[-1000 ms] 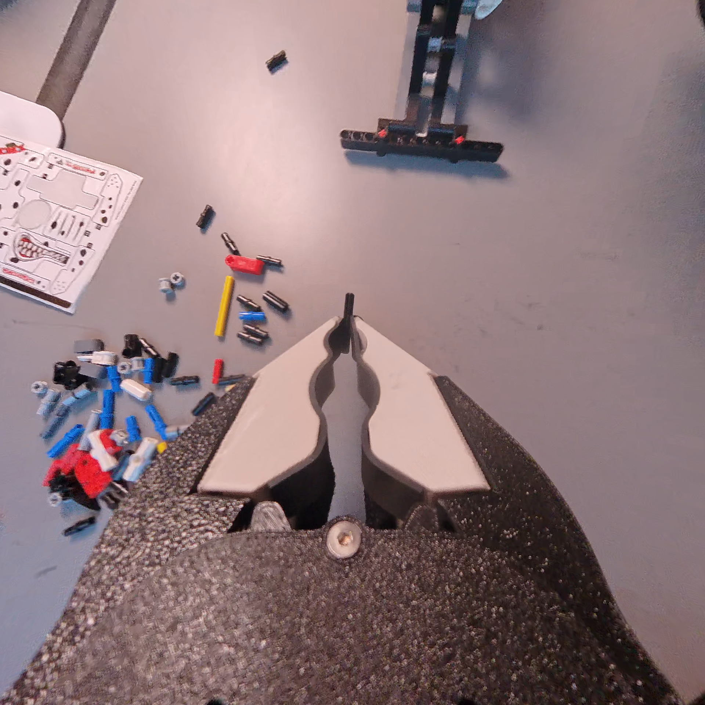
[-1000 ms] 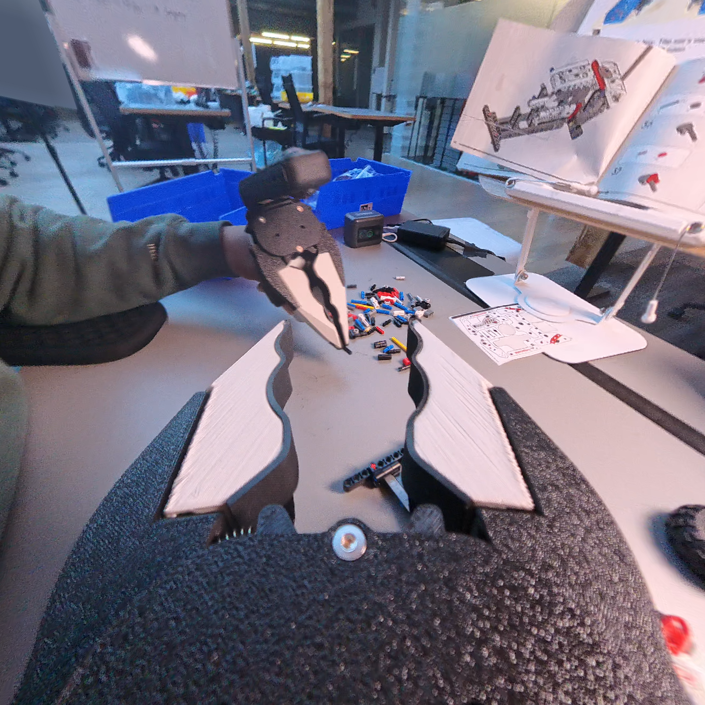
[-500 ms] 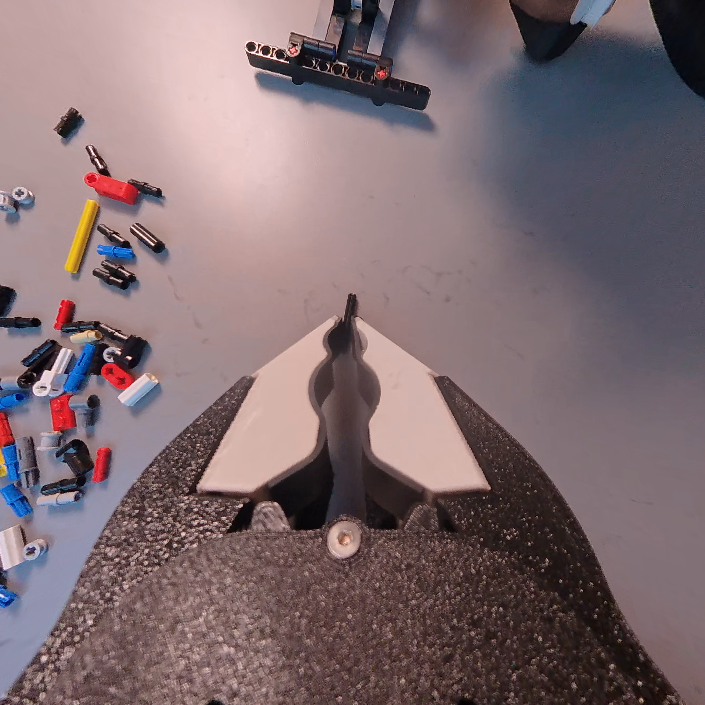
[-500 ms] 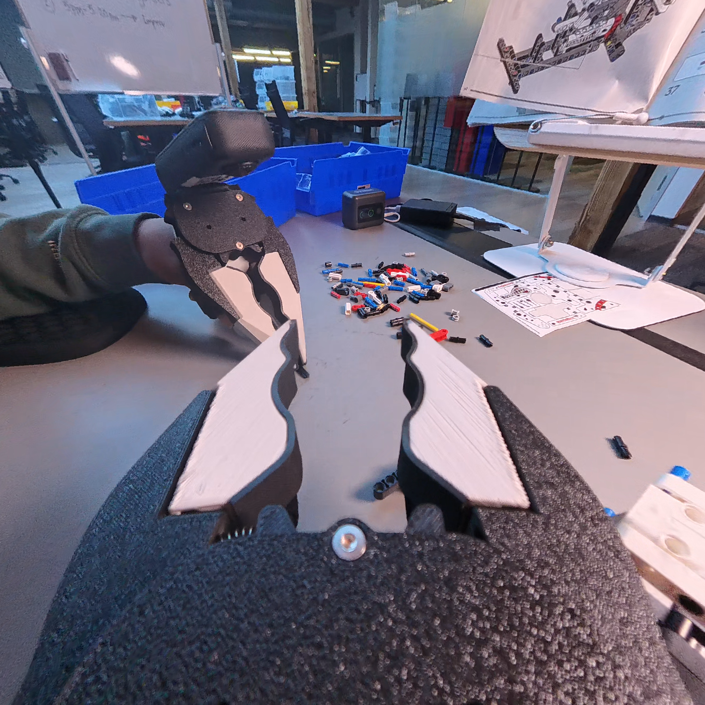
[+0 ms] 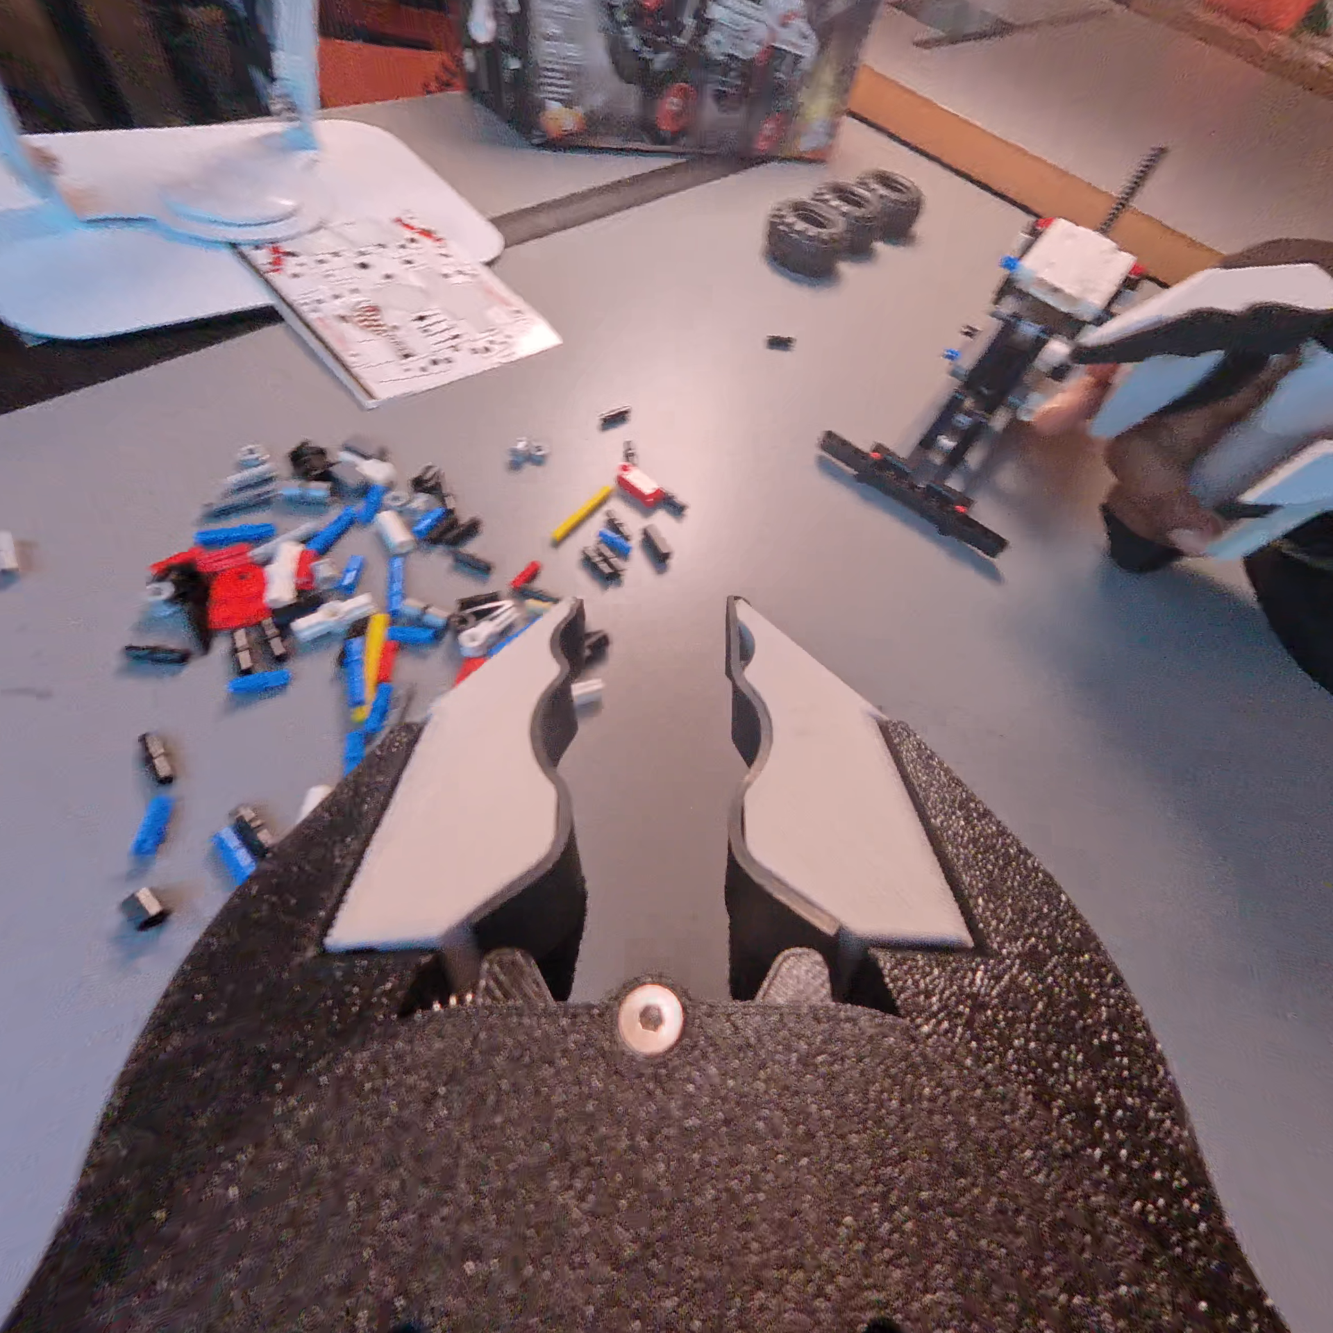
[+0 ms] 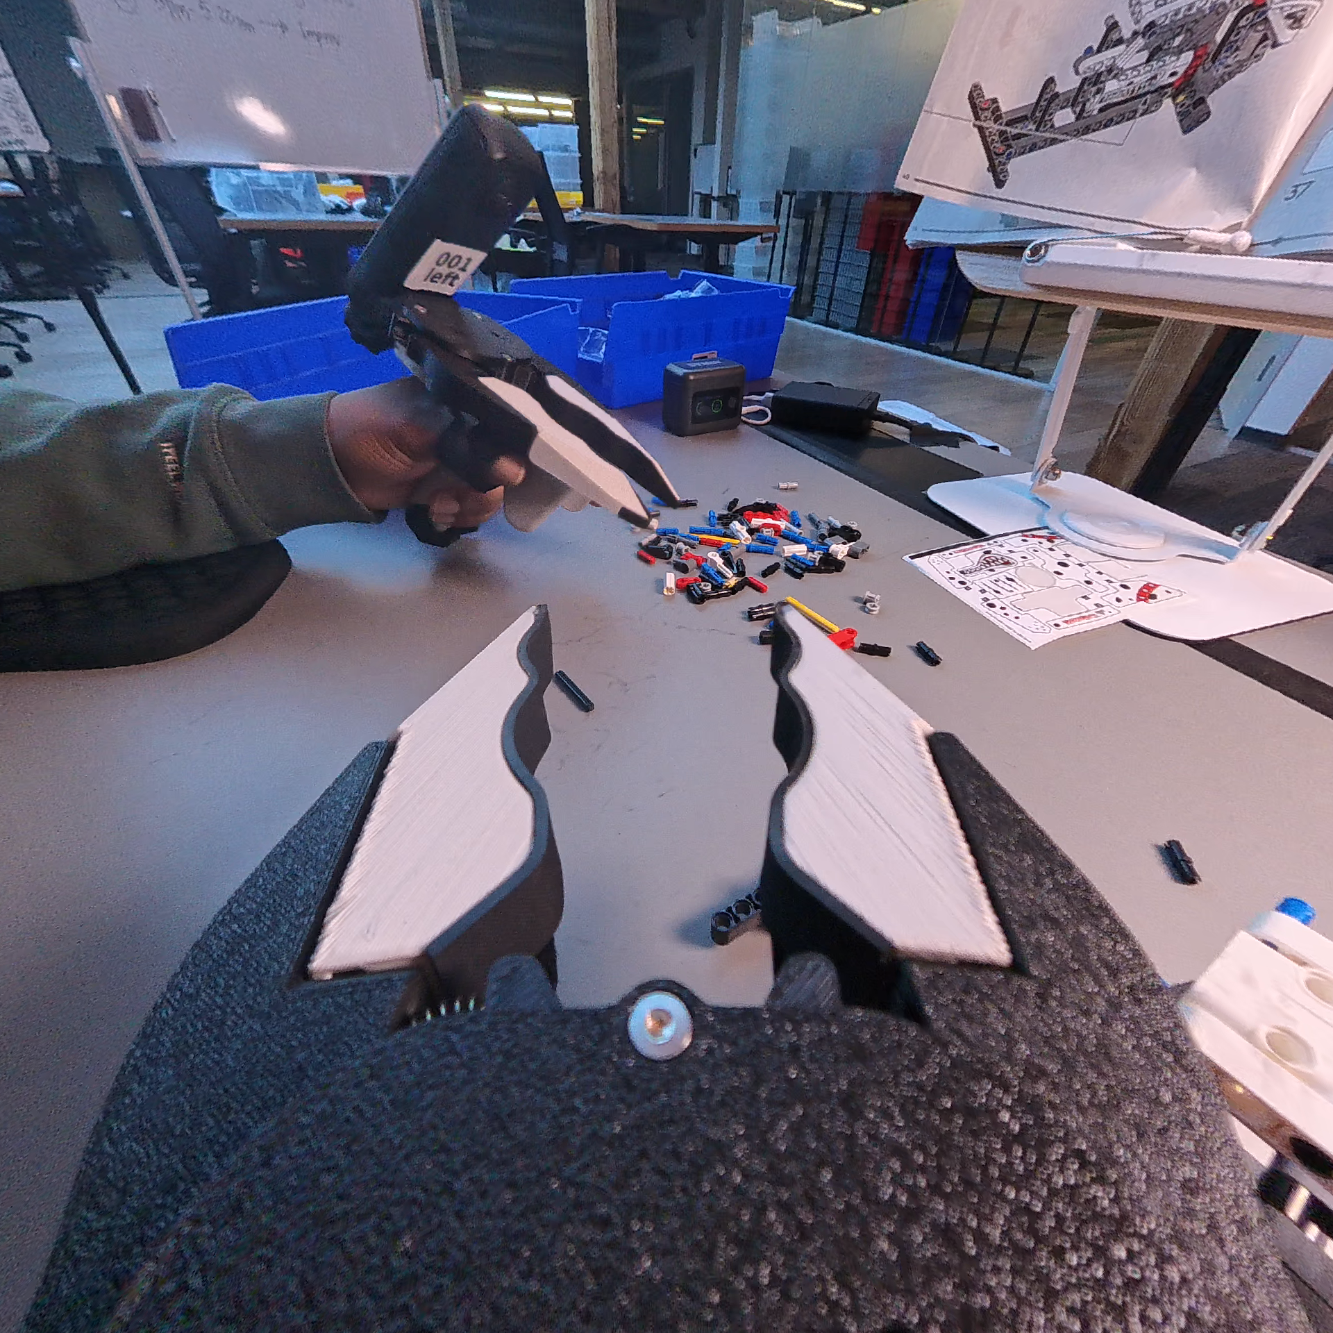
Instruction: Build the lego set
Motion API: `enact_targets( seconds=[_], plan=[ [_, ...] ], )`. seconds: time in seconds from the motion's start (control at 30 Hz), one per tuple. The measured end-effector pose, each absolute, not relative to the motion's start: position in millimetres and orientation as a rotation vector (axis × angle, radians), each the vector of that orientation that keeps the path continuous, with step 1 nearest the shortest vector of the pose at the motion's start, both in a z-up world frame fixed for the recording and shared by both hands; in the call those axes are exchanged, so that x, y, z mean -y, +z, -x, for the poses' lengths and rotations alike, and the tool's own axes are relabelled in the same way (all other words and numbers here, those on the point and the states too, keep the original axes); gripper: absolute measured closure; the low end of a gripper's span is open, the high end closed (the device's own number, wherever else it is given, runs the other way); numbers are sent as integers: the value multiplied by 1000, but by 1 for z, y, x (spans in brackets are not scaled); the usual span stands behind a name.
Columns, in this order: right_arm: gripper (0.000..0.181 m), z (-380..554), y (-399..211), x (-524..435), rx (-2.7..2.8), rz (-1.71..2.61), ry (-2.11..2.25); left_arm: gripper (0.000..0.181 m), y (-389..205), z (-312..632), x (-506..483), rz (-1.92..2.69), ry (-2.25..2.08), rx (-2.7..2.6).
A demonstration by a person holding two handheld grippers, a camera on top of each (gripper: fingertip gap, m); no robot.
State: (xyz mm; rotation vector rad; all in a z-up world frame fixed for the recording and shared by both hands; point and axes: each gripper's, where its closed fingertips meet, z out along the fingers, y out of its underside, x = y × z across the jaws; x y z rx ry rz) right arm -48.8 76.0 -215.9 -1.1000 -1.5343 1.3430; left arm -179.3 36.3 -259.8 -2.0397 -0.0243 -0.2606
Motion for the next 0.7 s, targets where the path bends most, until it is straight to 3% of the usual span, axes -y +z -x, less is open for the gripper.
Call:
enact_targets(
  seconds=[0.1,0.13,0.2,0.23,0.33,0.5,0.7],
  plan=[
    [119,48,-216,-77,1533,1102,1337,142,-271,209,-29,2074,-176,107],
    [129,47,-215,-77,1531,1091,1338,143,-274,214,-27,2090,-155,109],
    [178,45,-212,-81,1509,1076,1310,145,-280,221,-26,2122,-101,110],
    [181,45,-212,-84,1499,1077,1293,145,-283,222,-26,2135,-83,104],
    [181,45,-215,-90,1494,1108,1278,145,-289,223,-26,2159,-26,81],
    [148,48,-218,-101,1470,1177,1264,142,-292,227,-28,2173,36,71],
    [131,49,-223,-111,1467,1199,1177,146,-293,242,-25,2182,68,151]
  ],
)
